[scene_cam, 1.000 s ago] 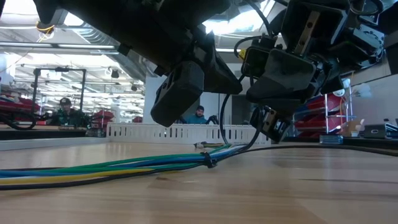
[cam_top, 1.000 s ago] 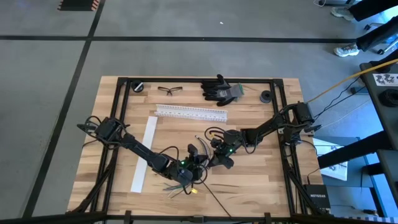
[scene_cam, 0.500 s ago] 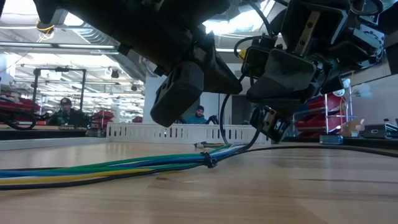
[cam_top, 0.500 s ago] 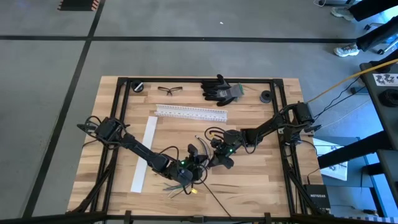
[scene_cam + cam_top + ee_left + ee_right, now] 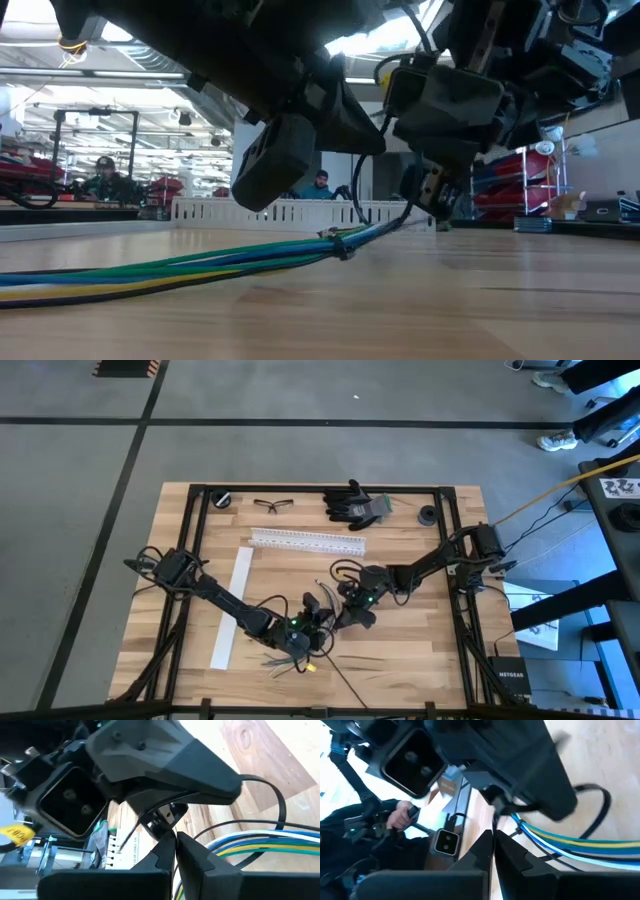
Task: Ziptie cables
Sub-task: Wrap the black zip tie on the cable
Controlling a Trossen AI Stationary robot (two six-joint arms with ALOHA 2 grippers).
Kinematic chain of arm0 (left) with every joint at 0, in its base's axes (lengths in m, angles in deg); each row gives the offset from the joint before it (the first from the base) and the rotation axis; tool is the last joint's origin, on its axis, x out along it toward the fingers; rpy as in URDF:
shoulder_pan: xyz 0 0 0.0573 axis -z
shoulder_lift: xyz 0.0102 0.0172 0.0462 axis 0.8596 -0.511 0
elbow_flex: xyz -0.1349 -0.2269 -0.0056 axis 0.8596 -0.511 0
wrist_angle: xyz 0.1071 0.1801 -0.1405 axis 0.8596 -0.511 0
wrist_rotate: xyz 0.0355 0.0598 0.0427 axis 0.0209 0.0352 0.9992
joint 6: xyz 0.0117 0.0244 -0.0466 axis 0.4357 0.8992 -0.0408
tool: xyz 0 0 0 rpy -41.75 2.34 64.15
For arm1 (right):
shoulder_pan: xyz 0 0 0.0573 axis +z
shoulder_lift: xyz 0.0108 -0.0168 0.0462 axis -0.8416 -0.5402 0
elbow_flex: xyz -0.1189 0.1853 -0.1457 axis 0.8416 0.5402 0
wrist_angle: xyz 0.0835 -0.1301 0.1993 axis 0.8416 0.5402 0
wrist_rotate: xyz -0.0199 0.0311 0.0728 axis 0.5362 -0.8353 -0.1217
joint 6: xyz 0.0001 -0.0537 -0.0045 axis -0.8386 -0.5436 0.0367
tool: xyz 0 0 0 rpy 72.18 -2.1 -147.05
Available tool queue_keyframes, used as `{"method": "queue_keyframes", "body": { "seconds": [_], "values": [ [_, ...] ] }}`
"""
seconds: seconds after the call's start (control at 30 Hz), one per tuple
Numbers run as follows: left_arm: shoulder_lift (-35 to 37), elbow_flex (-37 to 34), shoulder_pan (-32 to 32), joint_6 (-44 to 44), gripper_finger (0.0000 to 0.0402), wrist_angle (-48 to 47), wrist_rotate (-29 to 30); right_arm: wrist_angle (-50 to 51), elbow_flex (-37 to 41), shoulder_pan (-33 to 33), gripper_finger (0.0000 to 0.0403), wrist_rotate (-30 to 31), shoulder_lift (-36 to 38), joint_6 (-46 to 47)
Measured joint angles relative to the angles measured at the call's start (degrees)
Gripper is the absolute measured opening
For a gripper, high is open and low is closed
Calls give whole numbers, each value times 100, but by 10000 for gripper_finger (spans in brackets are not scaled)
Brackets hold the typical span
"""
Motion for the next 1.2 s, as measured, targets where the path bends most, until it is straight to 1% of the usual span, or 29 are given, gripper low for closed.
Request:
{"method": "queue_keyframes", "body": {
  "seconds": [0.13, 0.27, 0.43, 0.57, 0.63, 0.7, 0.77, 0.83, 0.9, 1.03, 1.1, 1.2],
  "values": [
    [-148, 38, 22, 126, 0, 61, -33, 312, -168, -250, 0, -179, 0, 9],
    [-282, 184, 69, 471, 0, 54, 142, 798, -260, -336, 0, -364, 0, -37],
    [-247, 197, 63, 370, 0, 19, 237, 890, -259, -316, 0, -489, 0, -51],
    [-237, 197, 23, -28, 0, 23, 237, 862, -259, -244, 1, -555, 0, -382],
    [-234, 197, 7, -173, 0, 26, 232, 904, -257, -204, 1, -495, 0, -517],
    [-234, 197, -14, -260, 0, 17, 233, 909, -257, -168, 2, -223, 0, -647],
    [-234, 197, -41, -311, 0, 12, 235, 900, -257, -186, 8, -183, 0, -742],
    [-232, 197, -45, -389, 0, 15, 233, 925, -257, -218, 25, -347, 0, -907],
    [-232, 199, -42, -455, 0, 21, 227, 973, -257, -228, 54, -652, 18, -964],
    [-225, 199, -35, -498, 0, 22, 213, 1036, -257, -226, 134, -1097, 64, -985],
    [-225, 199, -39, -507, 0, 21, 215, 1030, -257, -226, 175, -1413, 98, -1024],
    [-225, 201, -39, -516, 0, 43, 215, 1106, -243, -272, 222, -1679, 180, -1083]
  ]
}}
